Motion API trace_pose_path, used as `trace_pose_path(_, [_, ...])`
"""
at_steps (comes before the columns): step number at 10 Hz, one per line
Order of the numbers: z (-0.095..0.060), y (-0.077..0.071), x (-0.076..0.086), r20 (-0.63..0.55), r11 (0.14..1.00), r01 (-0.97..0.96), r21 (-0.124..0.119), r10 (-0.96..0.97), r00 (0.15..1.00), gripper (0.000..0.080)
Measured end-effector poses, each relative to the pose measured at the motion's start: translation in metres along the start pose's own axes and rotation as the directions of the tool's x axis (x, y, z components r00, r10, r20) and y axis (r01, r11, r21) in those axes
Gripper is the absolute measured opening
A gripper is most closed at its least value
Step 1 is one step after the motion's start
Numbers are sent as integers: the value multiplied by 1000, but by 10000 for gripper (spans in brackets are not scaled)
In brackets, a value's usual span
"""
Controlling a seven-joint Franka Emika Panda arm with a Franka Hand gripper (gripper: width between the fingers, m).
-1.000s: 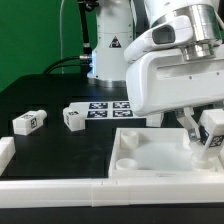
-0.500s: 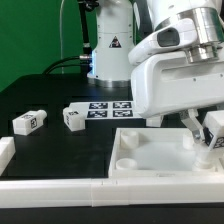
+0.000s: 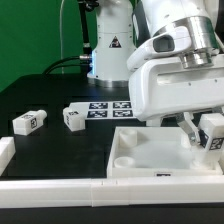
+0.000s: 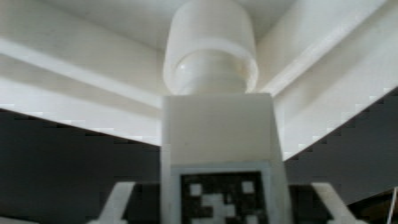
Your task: Assemble one leg
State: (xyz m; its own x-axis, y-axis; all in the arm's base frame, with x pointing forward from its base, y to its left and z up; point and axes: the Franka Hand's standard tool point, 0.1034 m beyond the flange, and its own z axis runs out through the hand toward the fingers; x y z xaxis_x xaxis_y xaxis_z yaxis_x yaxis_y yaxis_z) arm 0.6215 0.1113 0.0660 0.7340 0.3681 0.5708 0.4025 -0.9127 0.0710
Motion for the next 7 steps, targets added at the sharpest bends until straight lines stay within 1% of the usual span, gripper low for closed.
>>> trace_pose_path(1, [-1, 1, -5, -16, 1000, 7, -5, -7, 1000, 285])
trace_pose_path(2, [1, 3, -15, -1, 1000, 2, 0, -2, 1000, 285])
trace_pose_path(4, [1, 4, -15, 16, 1000, 5, 9, -5, 1000, 285])
trace_pose_path(5, [2, 4, -14, 17, 1000, 5, 10, -5, 1000, 285])
trace_pose_path(6, [3, 3, -17, 28, 1000, 5, 15, -5, 1000, 285])
trace_pose_path(7, [3, 3, -17, 29, 1000, 5, 15, -5, 1000, 445])
